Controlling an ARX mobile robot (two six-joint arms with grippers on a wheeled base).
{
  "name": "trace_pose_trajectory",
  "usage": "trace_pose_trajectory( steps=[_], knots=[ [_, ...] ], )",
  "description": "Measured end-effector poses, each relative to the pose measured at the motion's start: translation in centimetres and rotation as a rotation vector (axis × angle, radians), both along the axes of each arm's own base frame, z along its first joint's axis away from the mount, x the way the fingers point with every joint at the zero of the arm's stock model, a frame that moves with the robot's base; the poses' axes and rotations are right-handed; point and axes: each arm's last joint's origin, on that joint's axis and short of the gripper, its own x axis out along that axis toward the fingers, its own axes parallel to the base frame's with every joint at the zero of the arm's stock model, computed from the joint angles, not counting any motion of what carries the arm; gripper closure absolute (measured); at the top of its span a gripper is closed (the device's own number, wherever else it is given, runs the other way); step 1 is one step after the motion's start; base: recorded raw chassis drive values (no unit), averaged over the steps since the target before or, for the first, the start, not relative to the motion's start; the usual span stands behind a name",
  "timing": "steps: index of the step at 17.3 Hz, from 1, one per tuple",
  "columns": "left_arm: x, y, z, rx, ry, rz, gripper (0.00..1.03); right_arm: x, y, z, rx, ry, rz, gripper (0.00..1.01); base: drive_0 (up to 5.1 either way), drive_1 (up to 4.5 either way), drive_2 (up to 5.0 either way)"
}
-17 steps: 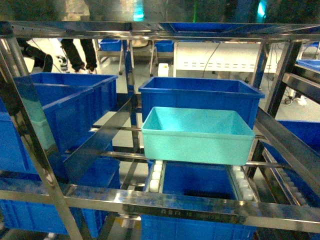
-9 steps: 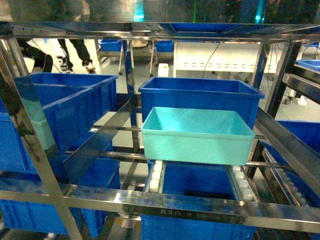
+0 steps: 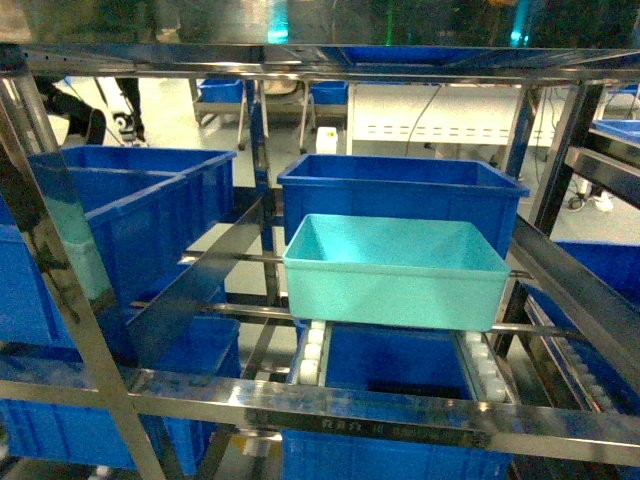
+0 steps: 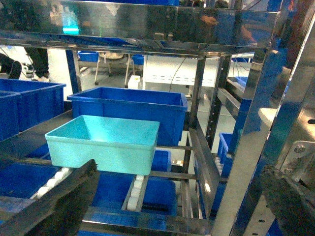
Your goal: Organize blue bins on left shelf correctly
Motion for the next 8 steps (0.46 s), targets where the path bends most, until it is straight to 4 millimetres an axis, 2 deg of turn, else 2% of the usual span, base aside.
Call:
trace_pose_trajectory(
  steps=[2,4,8],
  knots=[
    [0.0,0.0,0.0,0.001,0.0,0.0,0.03,0.0,0.0,0.0,0.0,0.0,0.0,0.01,0.0,0.0,0.0],
    [0.0,0.0,0.0,0.0,0.0,0.0,0.06,0.0,0.0,0.0,0.0,0.0,0.0,0.04,0.0,0.0,0.0],
    [0.0,0.0,0.0,0.0,0.0,0.0,0.05,0.0,0.0,0.0,0.0,0.0,0.0,0.03,0.0,0.0,0.0]
  ],
)
